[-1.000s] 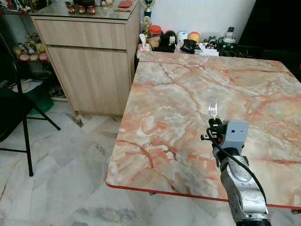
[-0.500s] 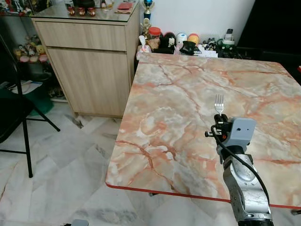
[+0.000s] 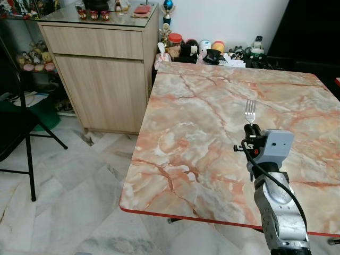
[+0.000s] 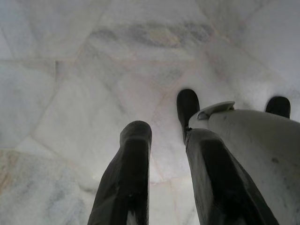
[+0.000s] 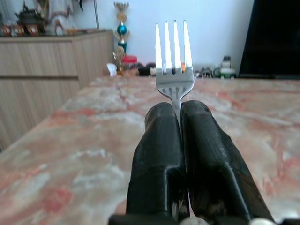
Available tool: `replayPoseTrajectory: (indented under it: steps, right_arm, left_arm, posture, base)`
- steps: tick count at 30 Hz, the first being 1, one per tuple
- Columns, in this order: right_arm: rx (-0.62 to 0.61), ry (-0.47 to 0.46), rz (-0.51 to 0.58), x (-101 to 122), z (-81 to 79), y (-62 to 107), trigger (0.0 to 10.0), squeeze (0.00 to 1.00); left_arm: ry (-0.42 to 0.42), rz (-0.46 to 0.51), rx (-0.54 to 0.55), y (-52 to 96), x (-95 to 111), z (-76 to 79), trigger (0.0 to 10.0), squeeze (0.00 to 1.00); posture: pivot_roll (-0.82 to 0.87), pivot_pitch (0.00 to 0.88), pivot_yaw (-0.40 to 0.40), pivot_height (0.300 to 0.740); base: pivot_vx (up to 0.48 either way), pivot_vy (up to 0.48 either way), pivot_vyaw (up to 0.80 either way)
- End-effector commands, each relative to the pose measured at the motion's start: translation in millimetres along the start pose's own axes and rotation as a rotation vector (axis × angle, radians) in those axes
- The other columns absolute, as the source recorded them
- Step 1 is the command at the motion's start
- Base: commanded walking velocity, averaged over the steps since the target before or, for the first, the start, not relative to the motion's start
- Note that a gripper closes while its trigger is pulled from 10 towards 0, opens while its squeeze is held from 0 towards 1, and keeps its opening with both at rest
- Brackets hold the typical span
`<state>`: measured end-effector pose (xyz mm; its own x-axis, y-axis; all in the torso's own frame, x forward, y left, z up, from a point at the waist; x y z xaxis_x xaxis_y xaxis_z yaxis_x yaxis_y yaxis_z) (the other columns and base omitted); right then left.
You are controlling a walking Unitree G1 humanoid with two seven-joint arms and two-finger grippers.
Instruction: Setting the table
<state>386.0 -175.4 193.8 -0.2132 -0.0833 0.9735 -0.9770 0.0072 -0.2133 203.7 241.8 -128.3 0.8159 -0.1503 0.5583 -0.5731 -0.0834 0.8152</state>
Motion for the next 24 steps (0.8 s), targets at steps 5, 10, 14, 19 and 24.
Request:
replayPoseTrajectory:
  steps: [5,10,14,19,24]
  right_arm:
    - [-0.036,-0.010,0.049,16,12.2,-4.2,10.0,0.00]
    - [-0.013,-0.013,0.058,19,13.5,-3.1,10.0,0.00]
    - [-0.005,0.015,0.055,17,14.0,-3.2,10.0,0.00]
    - [0.006,-0.015,0.065,18,4.6,-8.9,10.0,0.00]
    - [0.040,-0.015,0.075,20,-5.6,-11.2,10.0,0.00]
  left_arm:
    - [-0.018,-0.003,-0.017,-0.3,-2,6.3,10.0,0.00]
    - [0.004,-0.002,-0.005,-0.4,-2,7.4,10.0,0.00]
    - [0.007,-0.007,-0.006,-0.2,-5,9.8,10.0,0.00]
    - [0.022,-0.012,0.002,1.1,-10,8.1,10.0,0.00]
    - [0.016,-0.024,0.011,2.6,-14,2.9,10.0,0.00]
  posture:
    - [0.02,0.042,-0.026,0.740]
    - [0.03,0.046,-0.038,0.740]
    - [0.04,0.039,-0.045,0.740]
    - [0.05,0.036,-0.050,0.740]
    - [0.05,0.010,-0.033,0.740]
  base:
    - [0.000,-0.272,0.00]
    - [0.000,-0.480,-0.32]
    - [0.000,-0.480,-0.20]
    - [0.000,-0.480,0.00]
    - [0.000,-0.480,0.00]
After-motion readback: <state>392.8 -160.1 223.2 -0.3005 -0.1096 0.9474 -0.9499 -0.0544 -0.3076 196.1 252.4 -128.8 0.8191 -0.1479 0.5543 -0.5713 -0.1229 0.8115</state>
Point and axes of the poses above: a point about 5 cm out from each wrist's last joint towards the gripper, its own y axis pointing back from the gripper into the wrist, its own x axis along the axis of the wrist's last joint, z = x × y, the point moved 6 cm from there along -y, pointing out of the wrist towards the gripper, and after that the axes turned 5 degrees about -y, right-handed, at the moved point
